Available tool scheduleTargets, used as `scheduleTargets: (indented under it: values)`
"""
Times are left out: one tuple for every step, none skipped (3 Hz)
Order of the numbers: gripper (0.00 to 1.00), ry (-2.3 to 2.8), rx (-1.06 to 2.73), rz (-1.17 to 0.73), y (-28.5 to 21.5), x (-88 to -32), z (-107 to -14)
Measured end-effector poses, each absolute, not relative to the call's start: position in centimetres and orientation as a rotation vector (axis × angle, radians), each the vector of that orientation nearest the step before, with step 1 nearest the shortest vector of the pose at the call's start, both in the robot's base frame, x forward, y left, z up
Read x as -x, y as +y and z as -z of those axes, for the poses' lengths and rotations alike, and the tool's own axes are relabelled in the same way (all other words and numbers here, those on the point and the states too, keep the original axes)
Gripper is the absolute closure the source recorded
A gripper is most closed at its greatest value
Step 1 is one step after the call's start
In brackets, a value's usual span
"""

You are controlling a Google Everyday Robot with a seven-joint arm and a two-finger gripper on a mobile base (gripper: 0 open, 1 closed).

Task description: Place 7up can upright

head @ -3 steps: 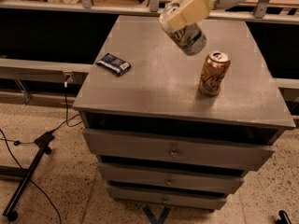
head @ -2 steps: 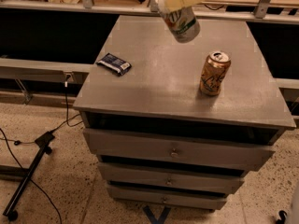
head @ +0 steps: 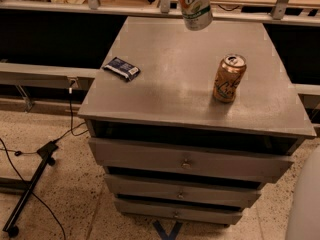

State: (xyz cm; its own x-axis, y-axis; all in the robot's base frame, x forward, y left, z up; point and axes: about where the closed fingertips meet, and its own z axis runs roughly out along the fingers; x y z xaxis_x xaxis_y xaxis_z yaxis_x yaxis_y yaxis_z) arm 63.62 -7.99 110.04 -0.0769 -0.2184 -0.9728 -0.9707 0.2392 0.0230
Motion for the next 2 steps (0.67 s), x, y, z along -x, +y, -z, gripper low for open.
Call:
scheduleTargets:
  values:
    - [1.0,1.481,1.072,-0.961,-9.5,-65.9,-109.4]
    - [1.0,1.449,1.013,-0.934,-10.5,-68.0,-108.2]
